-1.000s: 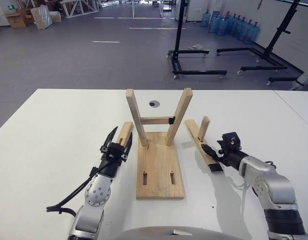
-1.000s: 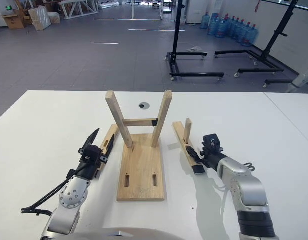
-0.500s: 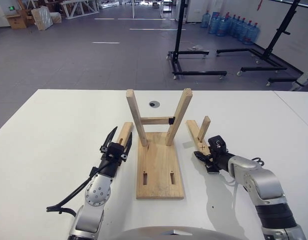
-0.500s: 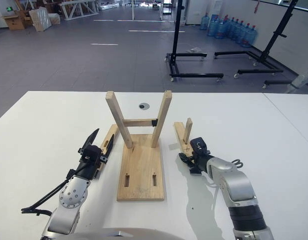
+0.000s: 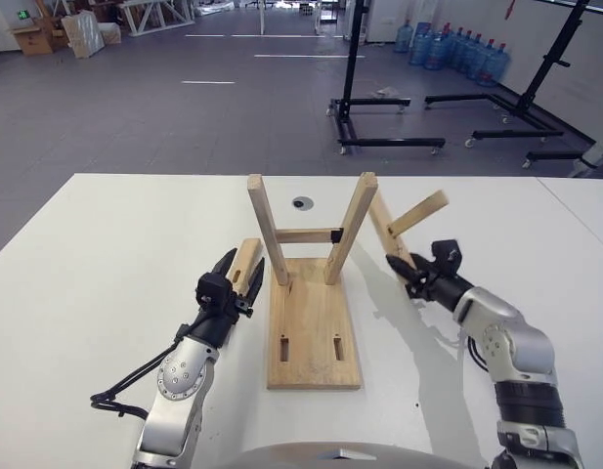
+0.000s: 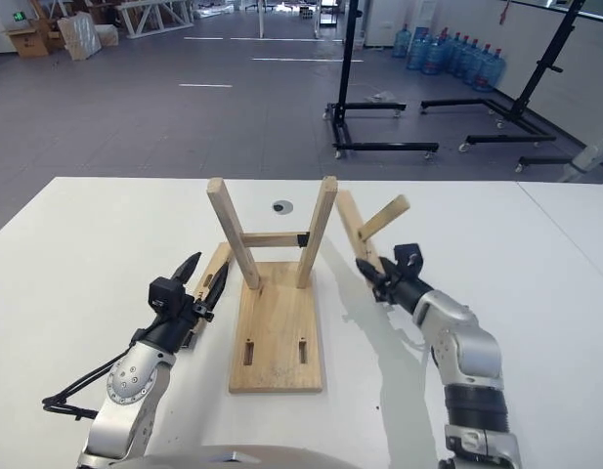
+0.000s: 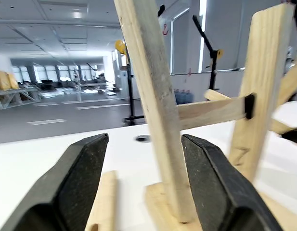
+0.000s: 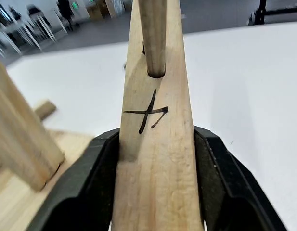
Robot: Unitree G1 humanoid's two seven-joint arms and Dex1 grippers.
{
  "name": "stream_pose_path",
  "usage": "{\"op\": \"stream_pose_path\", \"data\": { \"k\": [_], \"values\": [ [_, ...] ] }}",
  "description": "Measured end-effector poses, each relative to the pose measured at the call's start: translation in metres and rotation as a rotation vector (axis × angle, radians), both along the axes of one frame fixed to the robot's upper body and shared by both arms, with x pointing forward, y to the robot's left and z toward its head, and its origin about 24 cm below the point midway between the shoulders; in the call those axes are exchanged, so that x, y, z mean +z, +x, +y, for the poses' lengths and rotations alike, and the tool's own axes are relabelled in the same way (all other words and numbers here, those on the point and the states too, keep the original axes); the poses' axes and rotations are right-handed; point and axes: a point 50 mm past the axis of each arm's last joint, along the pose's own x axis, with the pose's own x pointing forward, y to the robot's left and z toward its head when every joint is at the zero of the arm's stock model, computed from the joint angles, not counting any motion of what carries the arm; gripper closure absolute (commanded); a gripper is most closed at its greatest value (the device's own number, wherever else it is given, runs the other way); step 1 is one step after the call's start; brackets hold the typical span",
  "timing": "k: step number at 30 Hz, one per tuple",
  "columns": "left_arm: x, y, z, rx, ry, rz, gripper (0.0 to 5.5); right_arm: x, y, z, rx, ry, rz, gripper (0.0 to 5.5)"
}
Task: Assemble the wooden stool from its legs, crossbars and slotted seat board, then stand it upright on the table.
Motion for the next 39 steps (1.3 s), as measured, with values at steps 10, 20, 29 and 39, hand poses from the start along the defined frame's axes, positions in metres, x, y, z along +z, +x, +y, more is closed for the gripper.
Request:
{"op": "stream_pose_path", "data": {
  "k": [10, 20, 29, 39],
  "values": [
    [0.016, 0.001, 0.018, -0.378, -0.180, 0.084, 2.72, 0.105, -0.020, 0.043, 0.614, 0.676, -0.478, 3.47],
    [0.040, -0.006, 0.031, -0.675, -0.490, 0.228, 2.72, 0.037, -0.058, 0.103, 0.972, 0.558, -0.219, 3.47],
    [0.051, 0.001, 0.014, -0.616, -0.430, 0.178, 2.72, 0.030, -0.047, 0.120, 1.015, 0.475, -0.230, 3.47],
    [0.052, -0.012, 0.003, -0.585, -0.536, 0.115, 2.72, 0.047, -0.032, 0.103, 1.150, 0.410, -0.174, 3.47]
  ]
}}
